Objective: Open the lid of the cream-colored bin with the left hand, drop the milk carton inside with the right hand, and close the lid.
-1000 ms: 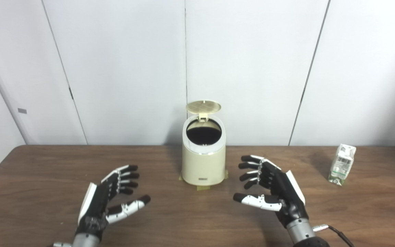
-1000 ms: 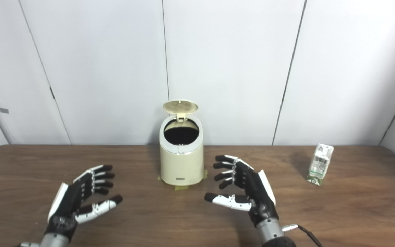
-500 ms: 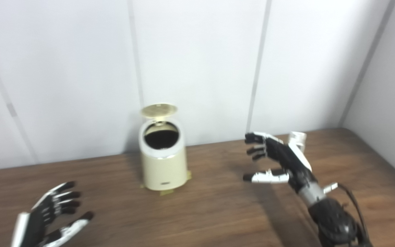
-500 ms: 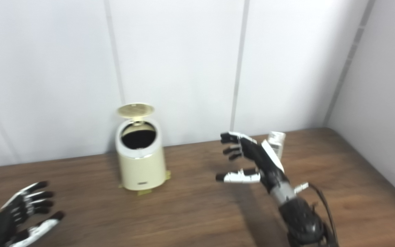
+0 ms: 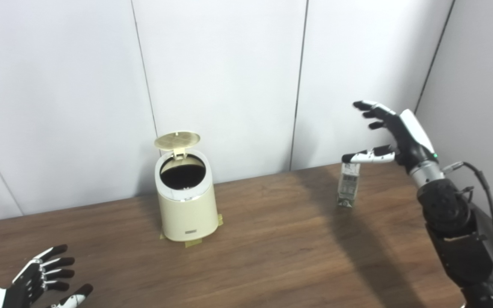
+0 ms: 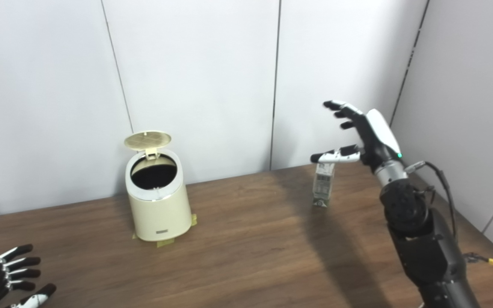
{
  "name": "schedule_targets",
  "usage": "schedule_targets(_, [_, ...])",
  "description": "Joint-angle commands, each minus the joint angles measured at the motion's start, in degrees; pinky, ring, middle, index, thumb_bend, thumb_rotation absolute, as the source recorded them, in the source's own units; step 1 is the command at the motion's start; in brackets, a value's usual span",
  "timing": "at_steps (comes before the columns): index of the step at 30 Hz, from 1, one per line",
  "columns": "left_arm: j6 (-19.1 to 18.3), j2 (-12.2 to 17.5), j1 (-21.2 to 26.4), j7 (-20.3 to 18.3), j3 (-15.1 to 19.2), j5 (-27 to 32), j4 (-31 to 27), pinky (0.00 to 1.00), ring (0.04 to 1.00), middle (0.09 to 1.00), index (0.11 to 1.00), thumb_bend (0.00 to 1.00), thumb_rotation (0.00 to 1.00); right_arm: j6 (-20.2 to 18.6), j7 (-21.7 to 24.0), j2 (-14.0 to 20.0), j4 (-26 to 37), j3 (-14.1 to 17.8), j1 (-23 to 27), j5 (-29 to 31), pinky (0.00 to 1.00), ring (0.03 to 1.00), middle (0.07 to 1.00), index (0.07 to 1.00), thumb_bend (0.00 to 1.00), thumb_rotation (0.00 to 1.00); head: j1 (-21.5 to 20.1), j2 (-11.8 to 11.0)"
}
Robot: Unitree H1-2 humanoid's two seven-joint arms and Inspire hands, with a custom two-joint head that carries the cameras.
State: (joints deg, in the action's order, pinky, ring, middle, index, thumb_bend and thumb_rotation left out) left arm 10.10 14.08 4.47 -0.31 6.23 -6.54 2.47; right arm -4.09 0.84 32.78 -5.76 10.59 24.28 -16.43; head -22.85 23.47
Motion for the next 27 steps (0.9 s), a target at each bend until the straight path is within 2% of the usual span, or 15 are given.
schedule_targets(1, [2.46,0.87,1.91,0.45,0.22,-0.12,-0.78,0.58,0.641,0.691,0.769,0.69,0.02,2.14,1.24,2.71,-2.19,0.82,3.01,2.54,0.77,0.862,0.879,0.851,0.82,0.17,-0.16,0.07])
schedule_targets(6, [2.5,1.11,1.92,0.44,0.38,-0.1,-0.64,0.57,0.636,0.686,0.766,0.69,0.02,4.18,3.29,3.8,-6.96,0.75,4.09,6.16,0.81,0.871,0.883,0.861,0.81,0.13,-0.35,0.25])
schedule_targets(10, [2.73,1.26,1.89,0.13,0.52,0.53,-0.32,0.56,0.63,0.683,0.764,0.69,0.03,3.95,6.64,3.67,-11.48,1.16,5.01,11.26,0.77,0.865,0.904,0.887,0.88,0.17,-0.35,0.36])
schedule_targets(12, [2.6,1.3,1.83,-0.06,0.51,0.76,-0.42,0.54,0.622,0.682,0.762,0.7,0.02,3.66,7.66,3.59,-13.14,0.81,5.13,12.43,0.81,0.885,0.919,0.907,0.88,0.16,-0.35,0.4])
schedule_targets(15, [2.64,1.46,1.76,-0.39,0.53,1.18,-0.29,0.54,0.621,0.682,0.763,0.7,0.02,3.09,8.77,3.65,-14.39,-0.35,4.91,12.36,0.84,0.903,0.925,0.931,0.87,0.16,-0.32,0.62])
schedule_targets(17, [2.71,1.62,1.73,-0.6,0.51,1.39,-0.15,0.53,0.619,0.684,0.764,0.7,0.02,2.22,9.21,3.46,-15.29,-0.81,4.93,12.46,0.86,0.905,0.928,0.942,0.91,0.2,-0.34,0.69])
schedule_targets(19, [2.85,1.81,1.73,-0.74,0.4,1.34,-0.07,0.53,0.623,0.688,0.765,0.7,0.0,1.27,9.2,2.99,-16.34,-0.84,5.07,12.74,0.87,0.906,0.932,0.947,0.91,0.18,-0.31,0.71])
schedule_targets(24, [3.36,2.1,1.77,-1.18,0.17,2.05,0.26,0.53,0.625,0.684,0.764,0.69,0.0,3.24,7.59,1.92,-19.52,-2.13,5.21,11.05,0.84,0.887,0.914,0.917,0.86,0.1,-0.19,0.92])
schedule_targets(27, [3.05,2.08,1.73,-1.24,0.19,2.38,0.21,0.51,0.621,0.688,0.767,0.69,0.0,5.23,6.51,1.28,-22.42,-2.83,5.65,10.51,0.83,0.874,0.905,0.919,0.82,0.1,-0.18,1.01])
